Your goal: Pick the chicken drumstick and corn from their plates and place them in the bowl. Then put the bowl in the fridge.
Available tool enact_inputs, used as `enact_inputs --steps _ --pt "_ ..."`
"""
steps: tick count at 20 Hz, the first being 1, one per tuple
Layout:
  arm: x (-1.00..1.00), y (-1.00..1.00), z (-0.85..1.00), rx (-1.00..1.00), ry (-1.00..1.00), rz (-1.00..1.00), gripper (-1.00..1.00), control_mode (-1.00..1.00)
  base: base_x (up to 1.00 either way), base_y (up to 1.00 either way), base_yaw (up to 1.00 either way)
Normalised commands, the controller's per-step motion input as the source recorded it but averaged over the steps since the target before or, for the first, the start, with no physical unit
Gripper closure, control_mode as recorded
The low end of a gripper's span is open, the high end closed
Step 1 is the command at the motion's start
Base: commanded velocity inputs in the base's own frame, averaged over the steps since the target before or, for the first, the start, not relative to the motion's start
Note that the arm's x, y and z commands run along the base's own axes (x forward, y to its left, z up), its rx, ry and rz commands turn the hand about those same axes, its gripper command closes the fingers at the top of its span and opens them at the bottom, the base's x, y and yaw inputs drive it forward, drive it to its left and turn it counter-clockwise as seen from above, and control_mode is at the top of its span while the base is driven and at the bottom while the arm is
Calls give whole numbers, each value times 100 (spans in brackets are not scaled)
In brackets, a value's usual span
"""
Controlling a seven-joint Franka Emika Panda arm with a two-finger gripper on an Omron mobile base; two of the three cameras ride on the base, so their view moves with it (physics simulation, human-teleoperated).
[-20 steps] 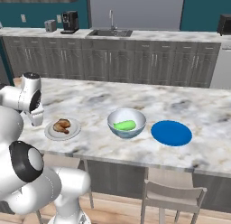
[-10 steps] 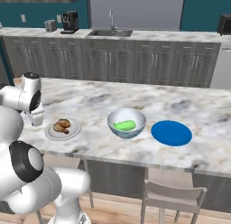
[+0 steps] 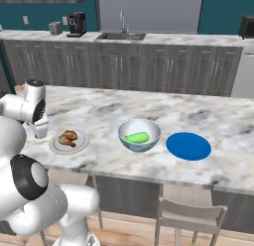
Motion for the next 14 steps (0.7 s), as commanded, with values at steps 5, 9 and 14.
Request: enact_inputs --steps 5,9,14 --pt "-2 -21 -1 6 3 -4 -100 -100 0 0 0" --pt "9 -32 -1 4 7 -4 -100 -100 0 0 0" --pt "14 -29 0 5 3 -1 -100 -100 0 0 0"
